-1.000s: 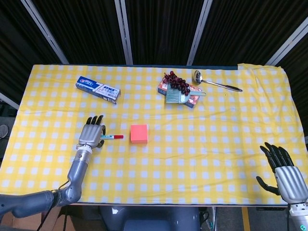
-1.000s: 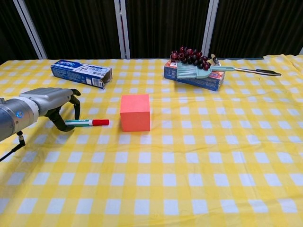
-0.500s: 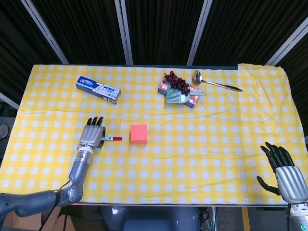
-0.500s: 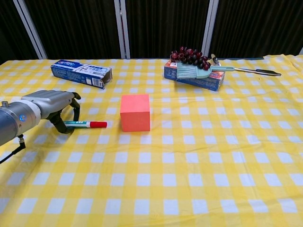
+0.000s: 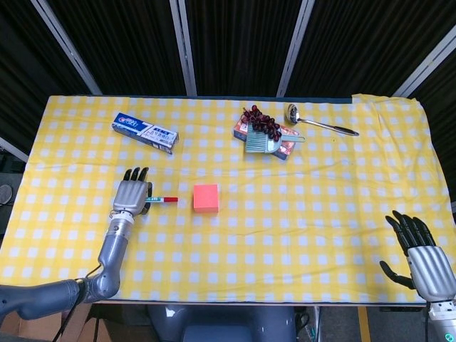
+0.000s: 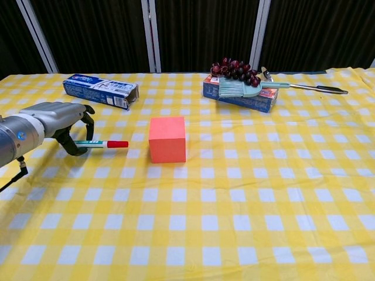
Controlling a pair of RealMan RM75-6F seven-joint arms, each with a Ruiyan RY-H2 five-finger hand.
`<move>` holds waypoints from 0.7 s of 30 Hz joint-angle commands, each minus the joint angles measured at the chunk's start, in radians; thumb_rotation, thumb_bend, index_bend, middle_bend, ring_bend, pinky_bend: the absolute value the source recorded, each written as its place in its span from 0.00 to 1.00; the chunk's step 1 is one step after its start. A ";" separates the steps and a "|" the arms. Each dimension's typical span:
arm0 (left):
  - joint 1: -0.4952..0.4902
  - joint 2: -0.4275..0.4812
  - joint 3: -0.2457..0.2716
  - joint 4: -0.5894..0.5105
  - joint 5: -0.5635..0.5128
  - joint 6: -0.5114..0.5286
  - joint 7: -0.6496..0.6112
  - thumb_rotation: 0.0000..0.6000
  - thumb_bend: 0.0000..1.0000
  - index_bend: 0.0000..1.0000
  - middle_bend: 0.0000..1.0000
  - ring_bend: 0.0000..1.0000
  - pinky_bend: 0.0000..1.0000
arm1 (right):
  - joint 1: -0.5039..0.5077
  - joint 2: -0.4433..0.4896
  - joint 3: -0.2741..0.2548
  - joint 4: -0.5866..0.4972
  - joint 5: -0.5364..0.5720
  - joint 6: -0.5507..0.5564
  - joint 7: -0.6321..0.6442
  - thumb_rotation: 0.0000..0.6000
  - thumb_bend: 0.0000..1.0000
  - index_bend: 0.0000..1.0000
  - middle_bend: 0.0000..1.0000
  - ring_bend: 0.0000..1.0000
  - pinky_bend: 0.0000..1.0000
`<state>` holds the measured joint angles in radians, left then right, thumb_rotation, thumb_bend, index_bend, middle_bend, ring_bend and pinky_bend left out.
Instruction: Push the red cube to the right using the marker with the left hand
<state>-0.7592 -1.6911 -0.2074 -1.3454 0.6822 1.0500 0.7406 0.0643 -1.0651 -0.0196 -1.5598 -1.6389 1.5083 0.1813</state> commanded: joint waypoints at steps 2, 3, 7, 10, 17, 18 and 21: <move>-0.010 -0.012 -0.003 0.007 -0.007 -0.004 0.007 1.00 0.44 0.56 0.04 0.00 0.02 | 0.000 0.001 0.000 -0.001 0.001 0.000 0.002 1.00 0.34 0.00 0.00 0.00 0.05; -0.019 -0.023 -0.005 0.014 -0.005 -0.008 0.012 1.00 0.44 0.56 0.04 0.00 0.02 | -0.002 0.001 0.000 -0.001 0.002 0.000 0.005 1.00 0.34 0.00 0.00 0.00 0.05; -0.035 -0.051 -0.015 0.036 -0.011 -0.008 0.014 1.00 0.44 0.56 0.04 0.00 0.02 | -0.002 0.002 0.000 -0.001 0.006 0.000 0.011 1.00 0.34 0.00 0.00 0.00 0.05; -0.060 -0.088 -0.026 0.068 -0.013 -0.014 0.021 1.00 0.44 0.56 0.05 0.00 0.02 | -0.002 0.006 0.001 -0.003 0.012 -0.004 0.024 1.00 0.34 0.00 0.00 0.00 0.05; -0.100 -0.148 -0.044 0.122 -0.030 -0.028 0.041 1.00 0.44 0.57 0.05 0.00 0.02 | -0.002 0.005 -0.002 0.000 0.003 -0.003 0.029 1.00 0.34 0.00 0.00 0.00 0.05; -0.104 -0.155 -0.046 0.126 -0.032 -0.029 0.043 1.00 0.44 0.57 0.05 0.00 0.02 | -0.002 0.005 -0.002 0.001 0.003 -0.003 0.030 1.00 0.34 0.00 0.00 0.00 0.05; -0.115 -0.169 -0.052 0.134 -0.030 -0.027 0.045 1.00 0.44 0.57 0.05 0.00 0.02 | -0.002 0.006 -0.001 0.001 0.004 -0.002 0.032 1.00 0.34 0.00 0.00 0.00 0.05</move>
<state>-0.8709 -1.8565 -0.2569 -1.2132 0.6514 1.0228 0.7854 0.0625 -1.0595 -0.0209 -1.5588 -1.6352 1.5068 0.2134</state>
